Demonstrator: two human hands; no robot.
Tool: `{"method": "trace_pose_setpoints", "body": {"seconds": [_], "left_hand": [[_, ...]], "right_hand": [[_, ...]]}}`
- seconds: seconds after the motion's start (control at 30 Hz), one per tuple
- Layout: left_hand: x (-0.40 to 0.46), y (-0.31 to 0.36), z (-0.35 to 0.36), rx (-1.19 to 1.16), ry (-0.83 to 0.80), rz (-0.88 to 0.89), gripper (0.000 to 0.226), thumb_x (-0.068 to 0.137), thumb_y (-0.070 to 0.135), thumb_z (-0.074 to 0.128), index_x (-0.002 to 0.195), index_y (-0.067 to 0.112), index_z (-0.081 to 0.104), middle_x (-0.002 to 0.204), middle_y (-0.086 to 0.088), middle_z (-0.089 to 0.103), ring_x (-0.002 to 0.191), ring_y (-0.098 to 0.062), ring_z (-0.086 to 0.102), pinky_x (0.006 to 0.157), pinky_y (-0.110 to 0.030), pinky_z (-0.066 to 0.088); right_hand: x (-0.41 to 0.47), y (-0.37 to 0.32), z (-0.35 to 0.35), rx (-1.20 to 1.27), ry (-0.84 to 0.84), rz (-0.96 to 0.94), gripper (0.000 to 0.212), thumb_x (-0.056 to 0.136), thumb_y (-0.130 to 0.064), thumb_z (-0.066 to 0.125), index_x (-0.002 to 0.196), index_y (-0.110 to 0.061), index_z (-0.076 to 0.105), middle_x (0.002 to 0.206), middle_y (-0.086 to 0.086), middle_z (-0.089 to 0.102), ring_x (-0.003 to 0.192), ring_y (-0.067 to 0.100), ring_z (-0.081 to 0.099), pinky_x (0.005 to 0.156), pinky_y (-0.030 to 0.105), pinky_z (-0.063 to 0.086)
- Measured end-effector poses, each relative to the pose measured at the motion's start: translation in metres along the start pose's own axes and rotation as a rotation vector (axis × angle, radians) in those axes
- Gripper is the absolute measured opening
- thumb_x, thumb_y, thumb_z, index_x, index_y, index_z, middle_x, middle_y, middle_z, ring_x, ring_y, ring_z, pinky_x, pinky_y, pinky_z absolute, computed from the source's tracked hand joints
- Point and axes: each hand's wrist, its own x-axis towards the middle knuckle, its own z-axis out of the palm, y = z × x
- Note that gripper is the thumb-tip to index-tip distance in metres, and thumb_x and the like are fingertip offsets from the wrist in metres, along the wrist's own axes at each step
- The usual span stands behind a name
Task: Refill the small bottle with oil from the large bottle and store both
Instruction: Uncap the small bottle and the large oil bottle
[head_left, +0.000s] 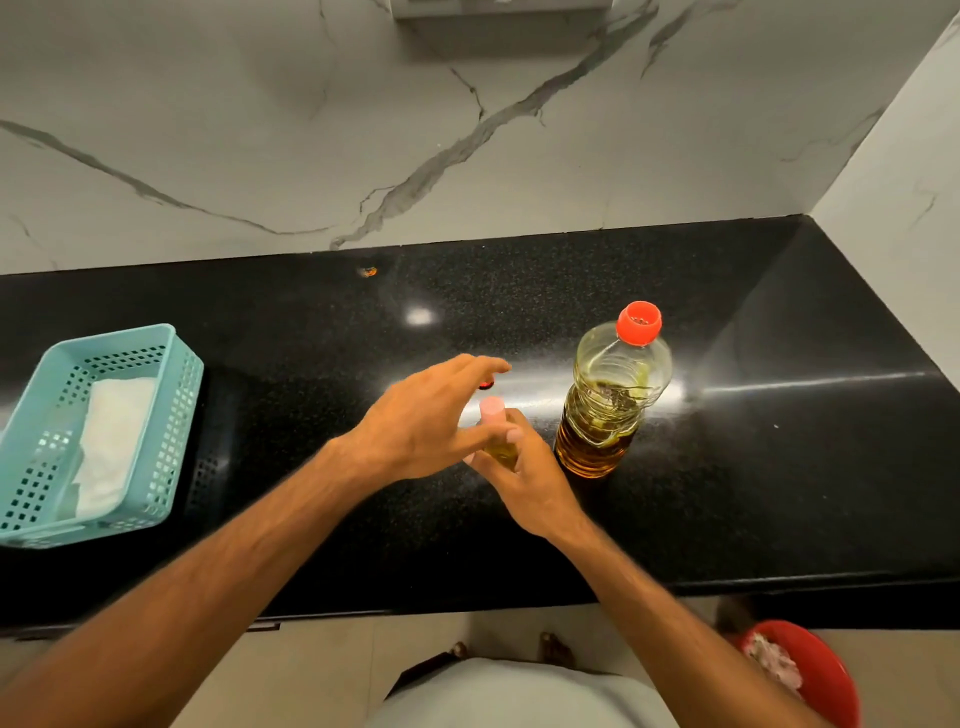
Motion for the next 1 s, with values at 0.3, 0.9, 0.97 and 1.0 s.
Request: {"method": "trace_pose_setpoints", "body": {"seconds": [0.3, 0.9, 0.97, 1.0], "left_hand": [[-0.004, 0.002, 0.004, -0.1, 0.114, 0.054, 0.025, 0.086, 0.038, 0.066, 0.105, 0.022, 0.064, 0.095, 0.009, 0.066, 0.083, -0.005, 0.062, 0.073, -0.029, 0.056], [-0.009, -0.001, 0.004, -0.032, 0.281, 0.049, 0.021, 0.088, 0.04, 0.064, 0.096, 0.022, 0.06, 0.082, 0.013, 0.058, 0.068, -0.006, 0.055, 0.062, -0.029, 0.053], [-0.009, -0.011, 0.004, -0.237, 0.436, -0.06, 0.02, 0.085, 0.04, 0.067, 0.091, 0.022, 0.061, 0.076, 0.011, 0.062, 0.065, -0.008, 0.058, 0.057, -0.024, 0.051], [-0.01, -0.019, 0.006, -0.371, 0.505, -0.139, 0.018, 0.085, 0.039, 0.069, 0.092, 0.024, 0.061, 0.078, 0.009, 0.065, 0.068, -0.008, 0.061, 0.057, -0.021, 0.051]], "right_hand": [[0.001, -0.001, 0.002, 0.022, -0.006, -0.008, 0.028, 0.088, -0.038, 0.067, 0.113, -0.038, 0.054, 0.105, -0.015, 0.068, 0.1, 0.005, 0.065, 0.087, 0.033, 0.054], [0.001, 0.001, 0.002, -0.006, -0.005, 0.001, 0.029, 0.087, -0.038, 0.068, 0.112, -0.032, 0.055, 0.098, -0.013, 0.068, 0.091, 0.004, 0.065, 0.08, 0.025, 0.053], [0.0, 0.005, 0.002, -0.006, 0.01, 0.002, 0.024, 0.086, -0.039, 0.069, 0.105, -0.031, 0.056, 0.097, -0.013, 0.068, 0.088, 0.004, 0.065, 0.079, 0.025, 0.053], [-0.001, 0.007, 0.002, 0.0, 0.019, 0.005, 0.024, 0.085, -0.04, 0.07, 0.103, -0.03, 0.057, 0.098, -0.013, 0.068, 0.088, 0.005, 0.065, 0.08, 0.026, 0.053]]}}
